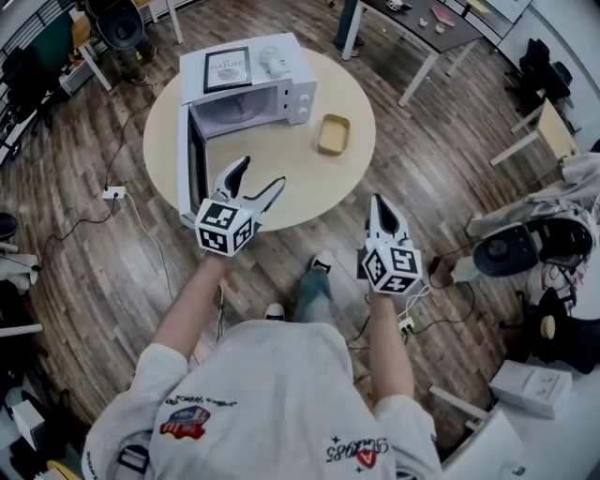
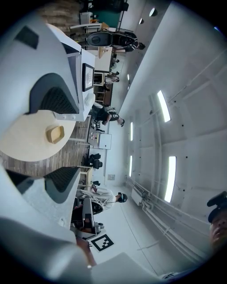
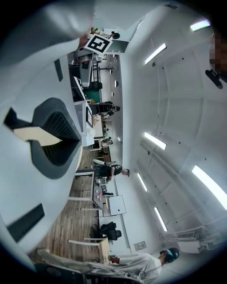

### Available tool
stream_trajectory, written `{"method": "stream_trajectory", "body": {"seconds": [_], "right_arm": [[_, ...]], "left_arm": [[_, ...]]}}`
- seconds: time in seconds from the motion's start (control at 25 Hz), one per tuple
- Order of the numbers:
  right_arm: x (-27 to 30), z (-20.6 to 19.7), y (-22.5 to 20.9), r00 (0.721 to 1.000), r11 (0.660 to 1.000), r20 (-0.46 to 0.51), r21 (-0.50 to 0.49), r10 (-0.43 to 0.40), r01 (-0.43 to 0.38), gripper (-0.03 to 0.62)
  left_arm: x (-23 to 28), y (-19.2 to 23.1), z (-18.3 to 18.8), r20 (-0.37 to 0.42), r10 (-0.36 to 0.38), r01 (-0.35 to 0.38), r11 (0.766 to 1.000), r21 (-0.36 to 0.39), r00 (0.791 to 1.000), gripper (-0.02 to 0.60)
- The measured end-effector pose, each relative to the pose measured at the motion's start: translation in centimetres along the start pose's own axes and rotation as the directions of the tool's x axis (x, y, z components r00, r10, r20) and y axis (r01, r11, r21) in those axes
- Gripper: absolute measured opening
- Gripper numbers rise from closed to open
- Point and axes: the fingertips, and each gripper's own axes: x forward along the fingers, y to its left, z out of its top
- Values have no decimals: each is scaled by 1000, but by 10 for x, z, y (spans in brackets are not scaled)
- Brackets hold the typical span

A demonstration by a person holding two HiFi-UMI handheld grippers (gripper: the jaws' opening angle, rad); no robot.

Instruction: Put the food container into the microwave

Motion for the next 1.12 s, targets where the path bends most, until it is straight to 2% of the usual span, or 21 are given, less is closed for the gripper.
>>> {"method": "stream_trajectory", "body": {"seconds": [0.36,0.72,0.92,1.12], "right_arm": [[150,24,-41,990,990,3,6,143,-143,3],[285,57,-67,945,945,-19,0,327,-327,3],[332,55,-75,916,916,-27,13,400,-400,3],[355,48,-77,892,893,-35,21,451,-450,3]], "left_arm": [[83,70,17,-4,123,-123,992,-2,992,370],[161,119,36,-15,250,-250,968,-18,968,368],[188,133,32,-37,294,-295,955,-17,955,365],[196,139,29,-36,343,-344,939,-23,939,364]]}}
